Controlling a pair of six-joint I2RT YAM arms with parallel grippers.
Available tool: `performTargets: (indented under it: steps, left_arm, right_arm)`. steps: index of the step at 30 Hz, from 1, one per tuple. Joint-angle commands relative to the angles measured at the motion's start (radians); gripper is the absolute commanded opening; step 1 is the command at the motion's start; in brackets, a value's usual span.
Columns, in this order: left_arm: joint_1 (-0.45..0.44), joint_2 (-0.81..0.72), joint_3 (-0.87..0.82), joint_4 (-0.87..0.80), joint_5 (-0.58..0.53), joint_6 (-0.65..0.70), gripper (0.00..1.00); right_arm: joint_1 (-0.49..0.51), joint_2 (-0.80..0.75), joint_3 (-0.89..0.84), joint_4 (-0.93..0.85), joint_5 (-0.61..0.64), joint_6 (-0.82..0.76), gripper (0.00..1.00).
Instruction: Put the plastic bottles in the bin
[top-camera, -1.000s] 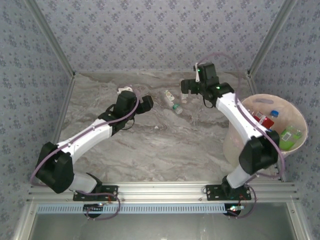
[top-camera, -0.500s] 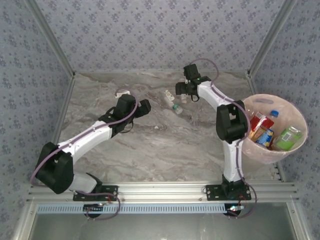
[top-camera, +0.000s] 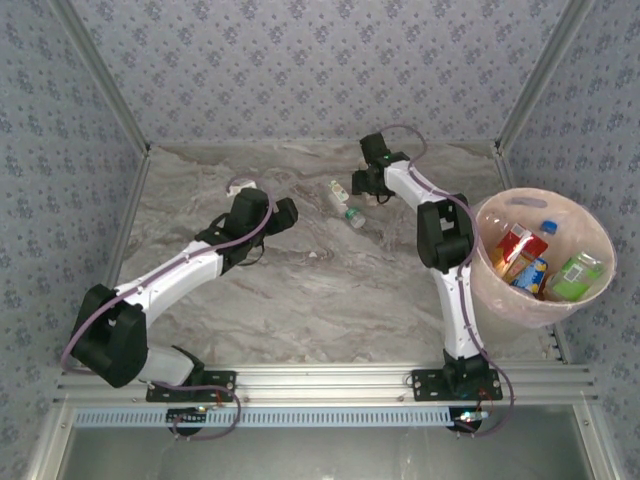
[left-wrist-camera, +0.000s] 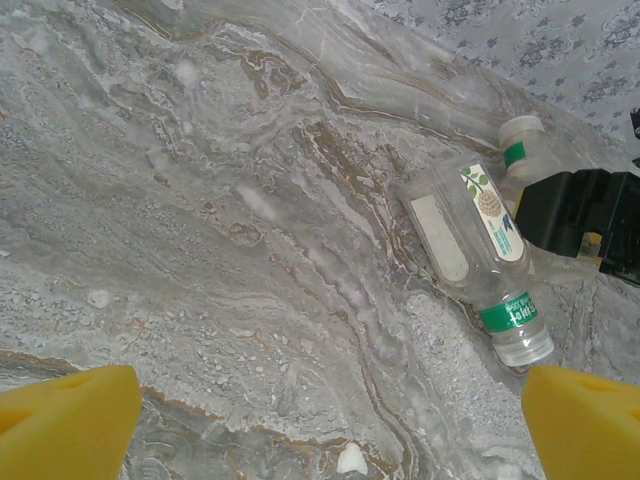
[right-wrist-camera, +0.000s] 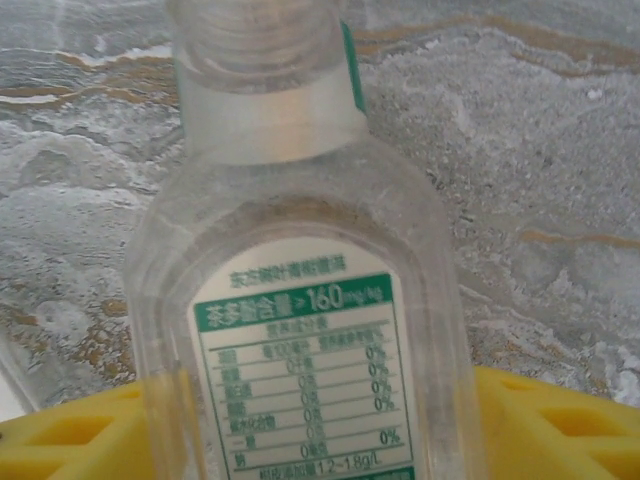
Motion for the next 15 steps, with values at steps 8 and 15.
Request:
performTargets:
  steps: [8,15]
  left_arm:
    - [0.009,-0.013,-0.009,-0.002,0.001,-0.015,0.98]
    - [0.009,0.002,-0.006,0.011,0.024,-0.025,0.98]
  right_arm:
    - [0.013,-0.190,-0.115,0.100,0.046,-0.011,0.54]
    - [0.017,-0.506,-0.295,0.153,-0.007,-0.073,0.54]
